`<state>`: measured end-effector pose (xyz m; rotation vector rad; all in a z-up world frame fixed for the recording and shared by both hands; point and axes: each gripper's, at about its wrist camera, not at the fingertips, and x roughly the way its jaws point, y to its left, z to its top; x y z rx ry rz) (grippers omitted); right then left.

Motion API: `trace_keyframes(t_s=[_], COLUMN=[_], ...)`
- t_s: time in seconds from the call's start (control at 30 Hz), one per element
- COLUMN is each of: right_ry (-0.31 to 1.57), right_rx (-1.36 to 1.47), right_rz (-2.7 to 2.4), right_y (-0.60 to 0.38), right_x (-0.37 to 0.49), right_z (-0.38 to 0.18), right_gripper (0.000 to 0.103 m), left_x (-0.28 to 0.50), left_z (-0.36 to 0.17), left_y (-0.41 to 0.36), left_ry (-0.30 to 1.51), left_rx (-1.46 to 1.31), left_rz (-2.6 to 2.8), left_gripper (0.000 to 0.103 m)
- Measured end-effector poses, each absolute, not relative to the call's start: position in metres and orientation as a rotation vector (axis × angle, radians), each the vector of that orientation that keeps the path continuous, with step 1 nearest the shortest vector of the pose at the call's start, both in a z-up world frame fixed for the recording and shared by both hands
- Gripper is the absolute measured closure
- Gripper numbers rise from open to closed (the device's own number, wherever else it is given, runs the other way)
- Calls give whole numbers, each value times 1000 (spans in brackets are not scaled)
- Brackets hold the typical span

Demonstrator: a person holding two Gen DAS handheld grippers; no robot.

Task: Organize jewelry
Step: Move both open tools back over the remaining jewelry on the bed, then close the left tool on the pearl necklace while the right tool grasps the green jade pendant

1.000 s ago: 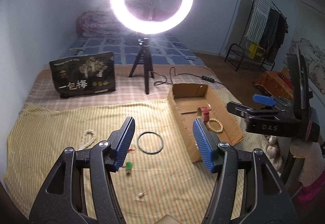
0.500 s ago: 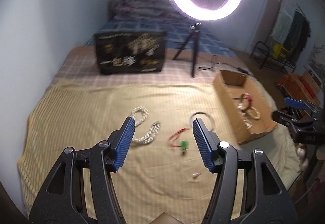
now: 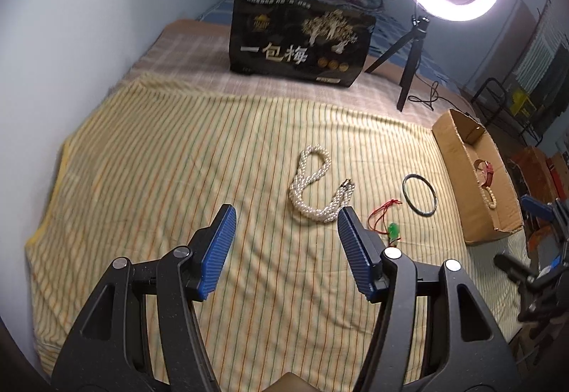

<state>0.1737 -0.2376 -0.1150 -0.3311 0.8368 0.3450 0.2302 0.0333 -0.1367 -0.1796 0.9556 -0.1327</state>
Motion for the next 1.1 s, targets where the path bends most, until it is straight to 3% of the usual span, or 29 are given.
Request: trace_keyframes(t_s=[0.5, 0.6, 0.87, 1.1], right_ry=[988, 1011, 1035, 1042], right_rx=[-356, -340, -324, -328], right_rz=[510, 543, 555, 576], right_y=[-196, -192, -189, -181], right_x=[204, 211, 226, 234], right_z=[-172, -182, -197, -207], right_gripper=[5, 16, 31, 34], left_x=[257, 263, 278, 288], left_z=[-178, -186, -199, -212], left_y=[35, 32, 20, 14], left_ry=[1055, 1070, 1094, 1115], left_rx=[-287, -290, -279, -277], left_rz=[-146, -137, -149, -137], left_gripper=[42, 42, 42, 42])
